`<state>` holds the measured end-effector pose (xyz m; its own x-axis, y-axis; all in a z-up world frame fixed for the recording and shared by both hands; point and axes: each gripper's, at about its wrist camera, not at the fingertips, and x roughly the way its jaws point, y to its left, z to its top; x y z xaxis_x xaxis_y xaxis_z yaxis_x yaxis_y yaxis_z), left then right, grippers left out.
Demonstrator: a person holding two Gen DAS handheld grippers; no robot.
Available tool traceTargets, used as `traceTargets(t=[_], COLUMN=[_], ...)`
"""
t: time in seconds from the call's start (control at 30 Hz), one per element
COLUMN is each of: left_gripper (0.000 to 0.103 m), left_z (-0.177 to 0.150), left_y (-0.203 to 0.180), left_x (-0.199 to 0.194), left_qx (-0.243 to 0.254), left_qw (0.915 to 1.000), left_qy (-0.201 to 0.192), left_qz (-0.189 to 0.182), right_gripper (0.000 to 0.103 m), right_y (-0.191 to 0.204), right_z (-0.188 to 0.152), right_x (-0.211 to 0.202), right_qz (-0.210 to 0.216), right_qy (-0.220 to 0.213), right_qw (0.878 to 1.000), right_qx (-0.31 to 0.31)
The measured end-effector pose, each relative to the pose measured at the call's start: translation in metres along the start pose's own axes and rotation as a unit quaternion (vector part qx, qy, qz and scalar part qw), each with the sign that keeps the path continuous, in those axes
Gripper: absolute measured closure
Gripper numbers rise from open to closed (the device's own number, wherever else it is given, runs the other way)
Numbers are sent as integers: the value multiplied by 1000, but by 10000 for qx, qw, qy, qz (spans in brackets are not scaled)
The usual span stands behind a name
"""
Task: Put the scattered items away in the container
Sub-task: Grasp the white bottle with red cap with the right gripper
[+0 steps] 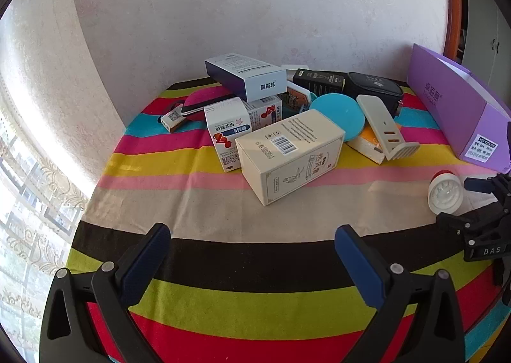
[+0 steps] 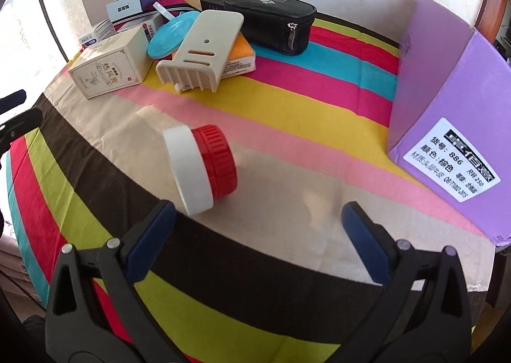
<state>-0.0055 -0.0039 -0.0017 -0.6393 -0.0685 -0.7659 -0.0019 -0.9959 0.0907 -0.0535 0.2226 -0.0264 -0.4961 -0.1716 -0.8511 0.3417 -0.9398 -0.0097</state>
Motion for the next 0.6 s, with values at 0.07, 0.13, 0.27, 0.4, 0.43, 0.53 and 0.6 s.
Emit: traceTargets(t=[0.07, 0.13, 0.27, 0.4, 0.43, 0.53, 0.6], left_gripper=[0, 0, 0, 0, 0, 0, 0], left_z=[3, 10, 22, 25, 25, 23, 21], left_y=[11, 19, 30, 32, 32, 35, 37], left_x=[7, 12, 24, 31, 31, 33, 33], left_qx=[77, 117, 108, 210, 202, 214, 187], left_qw=[9999, 9999, 9993, 9980, 9975, 9964, 9955], left_qy=[-26, -64, -175, -158, -200, -207, -217], left_qz=[-65, -107, -318, -577, -642, -788, -905], right_gripper=[0, 0, 0, 0, 0, 0, 0], right_y=[-1, 0, 4, 7, 8, 12, 16], right_z=[3, 5, 5, 4, 5, 4, 3], right_x=[2, 3, 2, 1, 1, -1, -2], right_qz=[-34, -72, -176, -209, -204, -216, -176], right_qy=[12, 26, -33, -72, -61, -79, -82], right_qw=[10000, 9999, 9998, 9997, 9997, 9996, 9994], right_qx=[54, 104, 54, -67, -93, -192, -295])
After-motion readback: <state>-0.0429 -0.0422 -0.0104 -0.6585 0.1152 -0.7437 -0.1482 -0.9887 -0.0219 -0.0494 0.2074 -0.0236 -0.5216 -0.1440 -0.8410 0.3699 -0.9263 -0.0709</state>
